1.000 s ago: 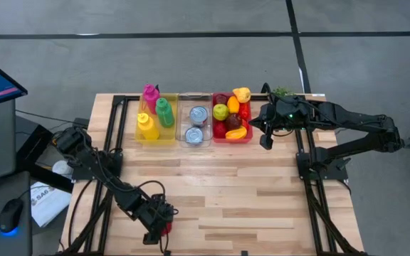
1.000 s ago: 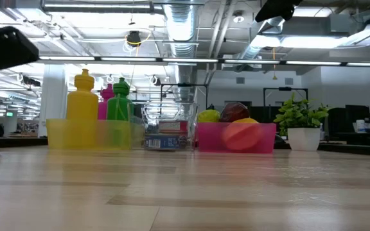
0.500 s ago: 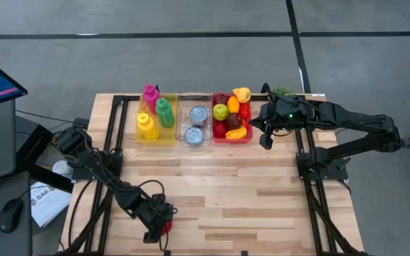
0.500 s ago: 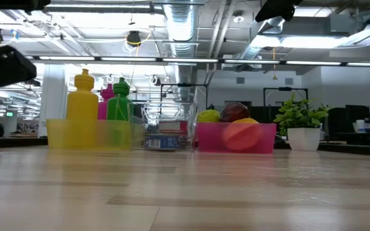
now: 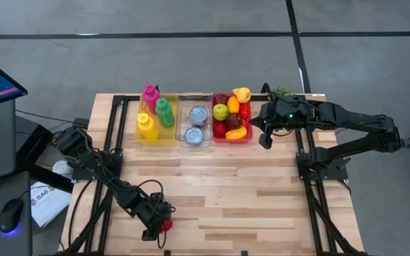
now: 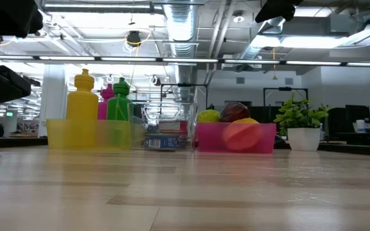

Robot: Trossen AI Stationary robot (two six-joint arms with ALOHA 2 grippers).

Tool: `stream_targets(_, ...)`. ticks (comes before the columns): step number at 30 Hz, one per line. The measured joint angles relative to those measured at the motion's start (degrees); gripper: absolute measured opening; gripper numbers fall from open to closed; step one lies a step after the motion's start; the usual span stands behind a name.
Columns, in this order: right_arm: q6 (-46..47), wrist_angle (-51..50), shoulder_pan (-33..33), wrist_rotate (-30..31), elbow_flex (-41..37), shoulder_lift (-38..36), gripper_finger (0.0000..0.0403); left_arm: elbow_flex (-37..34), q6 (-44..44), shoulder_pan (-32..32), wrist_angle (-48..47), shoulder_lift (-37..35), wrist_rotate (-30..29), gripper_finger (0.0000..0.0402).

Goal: Pick & Place Food Item
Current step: Put the red apple into the pink bin

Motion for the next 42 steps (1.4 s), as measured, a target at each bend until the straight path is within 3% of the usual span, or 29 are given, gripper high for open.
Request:
stream_targets(13,1.1,0.0,0.0,2.0,0.0,0.0,0.0008,-0.1,0.0,0.3,6.0,0.0,-3.8,0.0299)
stream_targets(24,1.5,0.0,-0.2,2.0,0.0,0.0,0.0008,-0.1,-5.4,2.0,5.9,-0.4,-4.2,0.0293)
stream_targets(31,1.5,0.0,-0.2,2.0,0.0,0.0,0.0008,-0.1,-6.0,8.3,5.9,-2.6,-4.3,0.0292)
stream_targets(42,0.2,-1.0,-0.2,1.8,0.0,0.0,0.0008,-0.1,-5.3,24.6,12.3,-11.1,-5.6,0.0294)
